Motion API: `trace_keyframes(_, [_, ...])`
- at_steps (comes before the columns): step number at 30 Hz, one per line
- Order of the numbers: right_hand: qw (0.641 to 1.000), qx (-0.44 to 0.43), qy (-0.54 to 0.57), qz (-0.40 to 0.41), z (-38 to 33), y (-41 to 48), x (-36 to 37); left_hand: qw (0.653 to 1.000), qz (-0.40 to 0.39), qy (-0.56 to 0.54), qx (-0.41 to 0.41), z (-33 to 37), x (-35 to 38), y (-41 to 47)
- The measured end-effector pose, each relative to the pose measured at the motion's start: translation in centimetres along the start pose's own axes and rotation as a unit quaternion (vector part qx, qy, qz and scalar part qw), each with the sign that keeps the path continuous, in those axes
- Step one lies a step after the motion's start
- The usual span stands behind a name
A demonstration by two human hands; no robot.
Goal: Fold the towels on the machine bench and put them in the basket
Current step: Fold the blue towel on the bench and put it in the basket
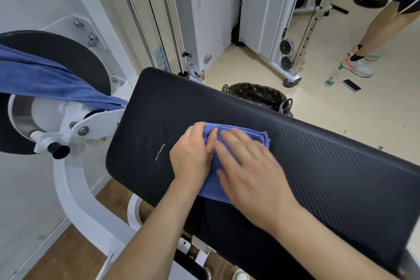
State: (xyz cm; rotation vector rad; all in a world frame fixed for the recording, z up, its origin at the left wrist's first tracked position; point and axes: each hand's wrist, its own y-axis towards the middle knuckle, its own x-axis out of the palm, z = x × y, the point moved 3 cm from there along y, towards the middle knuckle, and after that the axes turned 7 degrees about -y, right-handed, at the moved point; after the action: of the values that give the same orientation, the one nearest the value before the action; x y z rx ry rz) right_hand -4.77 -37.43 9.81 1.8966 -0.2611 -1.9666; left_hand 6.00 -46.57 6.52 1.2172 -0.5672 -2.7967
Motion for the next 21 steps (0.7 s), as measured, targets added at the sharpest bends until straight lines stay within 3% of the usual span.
trace_keyframes(2, [0.995,0.011,-0.019,-0.095,-0.2,-1.1,1.1,1.0,-0.013,0.009,0.002,0.1,-0.1,0.2])
trace_keyframes(5, [0.984,0.054,-0.04,-0.165,1.0,-1.9,2.5,1.0,0.015,-0.006,0.015,0.0,-1.3,0.7])
trace_keyframes(8, [0.983,0.056,-0.046,-0.167,1.1,-2.2,3.1,0.977,0.078,-0.004,0.2,0.3,-2.7,-0.4])
trace_keyframes(10, [0.984,0.061,-0.05,-0.162,0.9,-2.1,3.0,0.962,0.004,0.024,0.272,0.3,-2.0,-2.1])
trace_keyframes(13, [0.982,0.077,-0.06,-0.163,0.5,-2.5,2.5,0.957,-0.126,0.103,0.239,-0.8,0.3,-4.2])
trace_keyframes(21, [0.971,0.072,-0.105,-0.203,-0.1,-4.9,2.4,0.943,-0.196,0.154,0.221,-1.7,1.3,-3.7])
